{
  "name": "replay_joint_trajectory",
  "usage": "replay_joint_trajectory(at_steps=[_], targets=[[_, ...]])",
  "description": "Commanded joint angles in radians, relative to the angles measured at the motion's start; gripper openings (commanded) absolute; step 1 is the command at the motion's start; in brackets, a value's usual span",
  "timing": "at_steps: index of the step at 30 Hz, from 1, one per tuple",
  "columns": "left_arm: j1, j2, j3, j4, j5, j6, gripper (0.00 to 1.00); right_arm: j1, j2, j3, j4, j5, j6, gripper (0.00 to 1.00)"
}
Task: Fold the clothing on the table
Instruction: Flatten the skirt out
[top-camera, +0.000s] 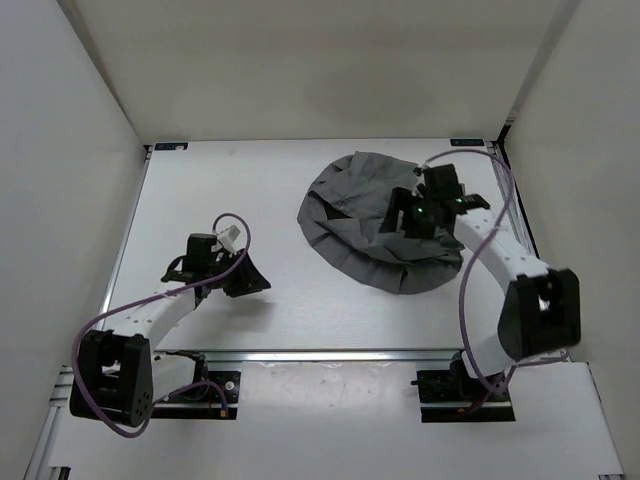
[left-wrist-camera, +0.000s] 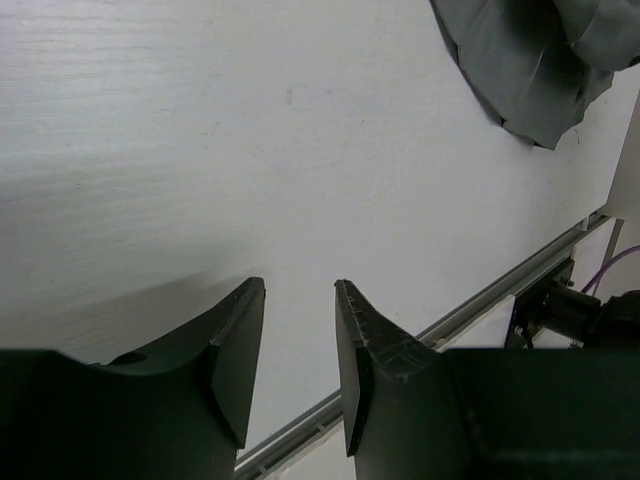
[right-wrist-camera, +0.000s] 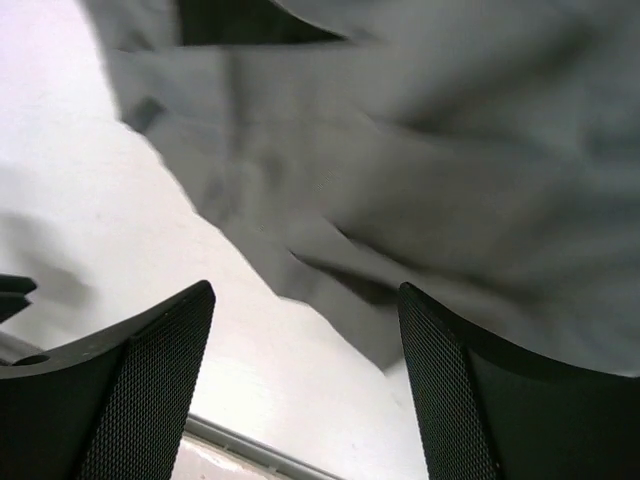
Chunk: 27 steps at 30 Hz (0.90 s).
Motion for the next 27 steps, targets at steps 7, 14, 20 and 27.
replay_joint_trajectory(at_steps=[7,14,20,27], targets=[[-0.034,-0.020,-0.016,0.029,0.005,-0.012,0.45,0.166,0.385,0.334,0.017,-0.083,-0.124,0.78],[-0.036,-0.017,-0.029,0.044,0.002,-0.023,0.46,0.158,0.441,0.379,0.032,-0.072,-0.141,0.78],[-0.021,-0.014,-0.025,0.052,0.008,-0.023,0.46,0.175,0.528,0.391,0.066,-0.075,-0.148,0.73],[-0.002,-0.014,-0.031,0.048,0.002,-0.028,0.46,0.226,0.620,0.489,0.052,-0.080,-0.156,0.46]])
